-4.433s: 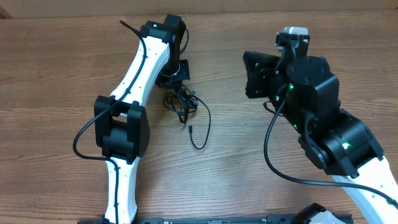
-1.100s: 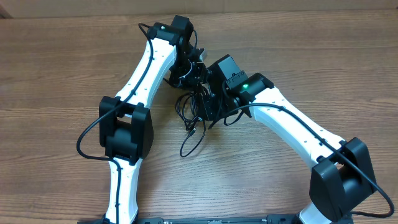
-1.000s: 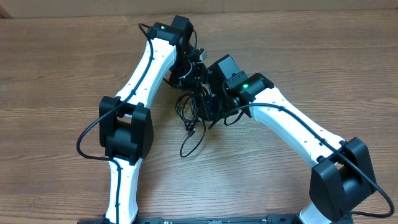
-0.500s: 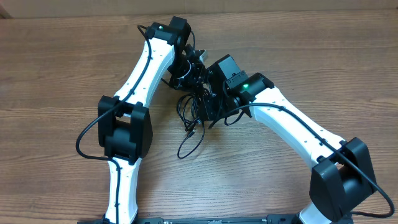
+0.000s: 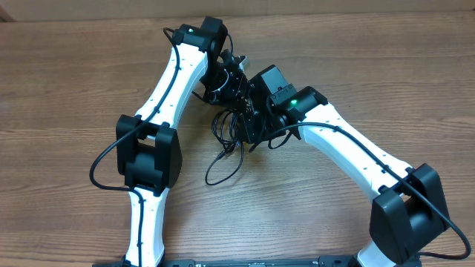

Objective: Untangle cables

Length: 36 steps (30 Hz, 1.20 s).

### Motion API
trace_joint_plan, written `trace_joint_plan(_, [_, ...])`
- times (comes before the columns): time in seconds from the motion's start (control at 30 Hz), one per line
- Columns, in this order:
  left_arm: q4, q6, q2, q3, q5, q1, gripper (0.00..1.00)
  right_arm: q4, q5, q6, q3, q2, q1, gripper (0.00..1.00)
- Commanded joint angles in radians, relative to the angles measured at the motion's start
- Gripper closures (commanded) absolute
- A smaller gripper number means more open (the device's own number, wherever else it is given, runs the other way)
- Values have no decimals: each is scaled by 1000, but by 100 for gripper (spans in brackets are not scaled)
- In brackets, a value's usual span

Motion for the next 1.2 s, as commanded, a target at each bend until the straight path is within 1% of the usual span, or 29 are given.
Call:
trace_joint_plan(0.0, [-4,11,-1,52,123,-23,96,3,-24,-16,7,7,12,80])
trace_joint_plan(0.27, [-4,11,-1,55,119,-23,96,3,-24,-16,7,7,12,83])
trace_joint_plan(0.3, [-4,11,-1,55,108,-23,94,3,-24,-16,7,7,12,83])
trace_joint_plan(0.33, [-3,11,-1,55,85,-22,89,6,-24,-16,7,7,12,82])
trace_joint_plan(0.37, [-3,10,-1,55,49,-21,85,8,-23,-16,7,7,12,75])
trace_joint_plan(0.43, [-5,-10,-1,55,-29,-21,81,15,-23,-16,7,7,12,73])
trace_joint_plan(0.5, [-13,-55,-1,55,-116,-22,76,23,-23,-16,7,7,12,68])
trace_joint_plan(0.57, [-23,-72,-1,55,-142,-22,73,32,-18,-10,7,7,12,68])
trace_joint_plan(0.67, [-27,-72,-1,55,-138,-24,73,37,58,71,7,7,12,66])
trace_joint_plan(0.77, [-26,-72,-1,55,-139,-23,71,43,119,122,7,7,12,56])
trace_joint_plan(0.83, [-26,-74,-1,55,-144,-23,70,48,137,140,7,7,12,52])
trace_joint_plan(0.9, [-23,-103,-1,55,-177,-23,69,56,145,142,7,7,12,51])
trace_joint_plan(0.97, [-22,-168,0,55,-254,-23,68,62,146,142,7,7,12,48])
trace_joint_plan(1.03, [-24,-212,0,55,-314,-23,68,67,142,142,7,7,12,48])
trace_joint_plan(1.17, [-26,-246,0,55,-344,-22,67,71,121,142,5,7,13,48])
